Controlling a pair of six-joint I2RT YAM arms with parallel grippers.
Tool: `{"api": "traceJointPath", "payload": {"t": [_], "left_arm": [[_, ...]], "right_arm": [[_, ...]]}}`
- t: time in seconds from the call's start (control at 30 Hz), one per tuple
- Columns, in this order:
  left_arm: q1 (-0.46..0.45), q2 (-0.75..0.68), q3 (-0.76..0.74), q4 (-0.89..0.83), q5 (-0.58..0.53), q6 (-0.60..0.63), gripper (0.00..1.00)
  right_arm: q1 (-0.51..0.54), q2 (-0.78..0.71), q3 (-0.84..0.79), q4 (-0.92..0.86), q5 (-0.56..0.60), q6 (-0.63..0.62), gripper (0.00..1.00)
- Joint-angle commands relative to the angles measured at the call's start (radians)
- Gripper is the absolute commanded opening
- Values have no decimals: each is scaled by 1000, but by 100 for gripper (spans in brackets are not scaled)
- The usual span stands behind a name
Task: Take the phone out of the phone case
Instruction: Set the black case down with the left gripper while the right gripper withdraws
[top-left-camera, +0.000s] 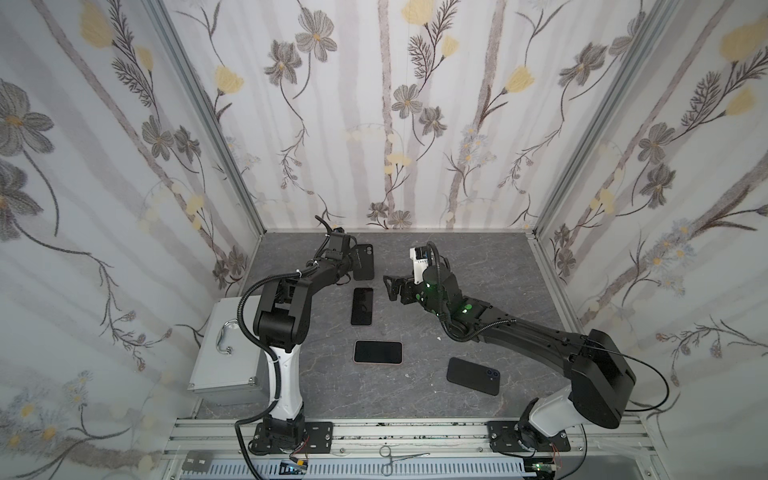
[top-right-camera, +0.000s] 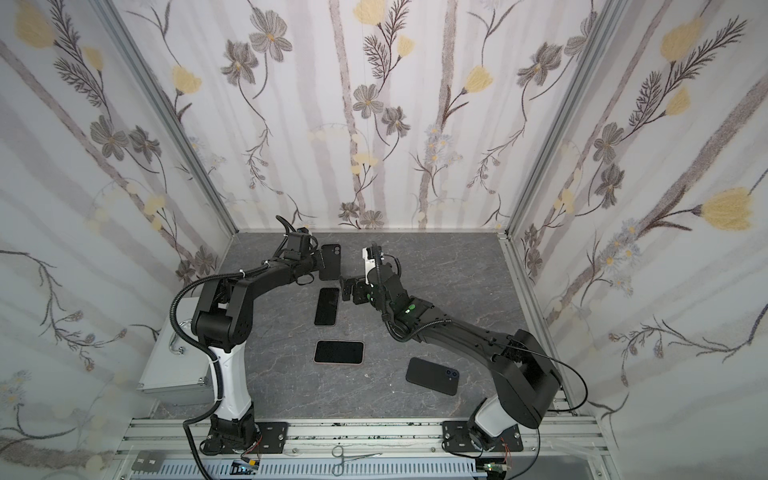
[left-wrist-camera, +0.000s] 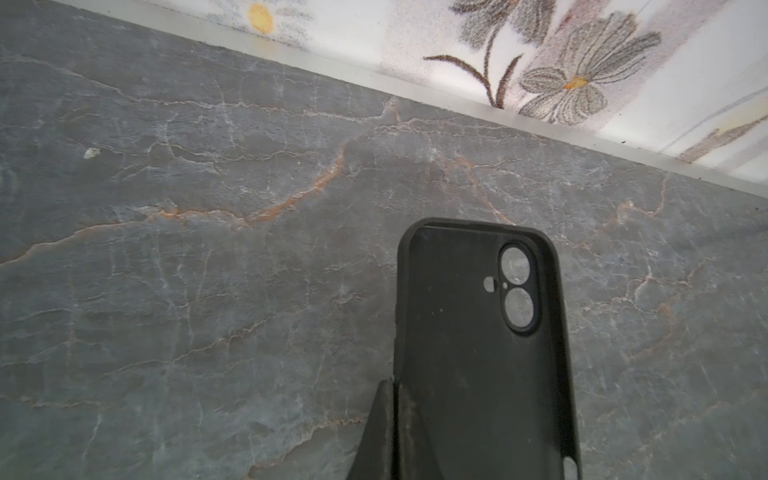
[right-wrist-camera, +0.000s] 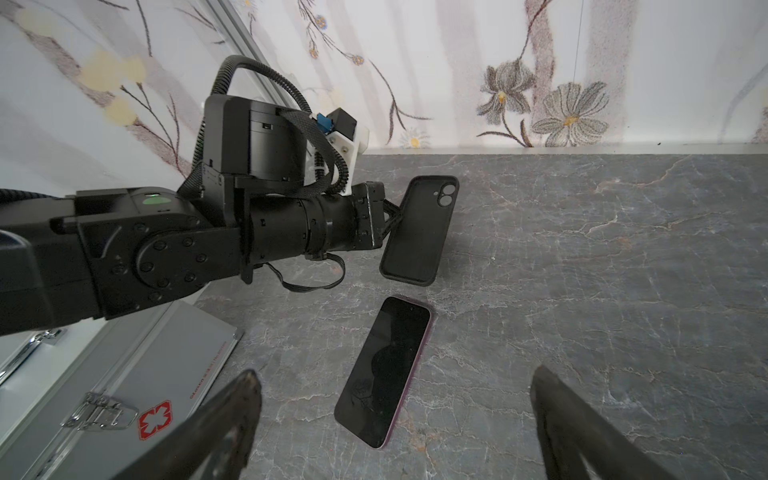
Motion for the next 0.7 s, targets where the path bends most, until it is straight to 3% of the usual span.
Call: {"api": "traceJointPath", "payload": {"t": [0.0, 0.67], "left_arm": [[8, 31, 31, 16, 6, 19, 0], [13, 189, 174, -8, 5, 45, 0]], "right_arm": [[-38, 48, 52, -56, -81, 39, 100], [-55, 75, 37, -93, -97, 44, 100]]}}
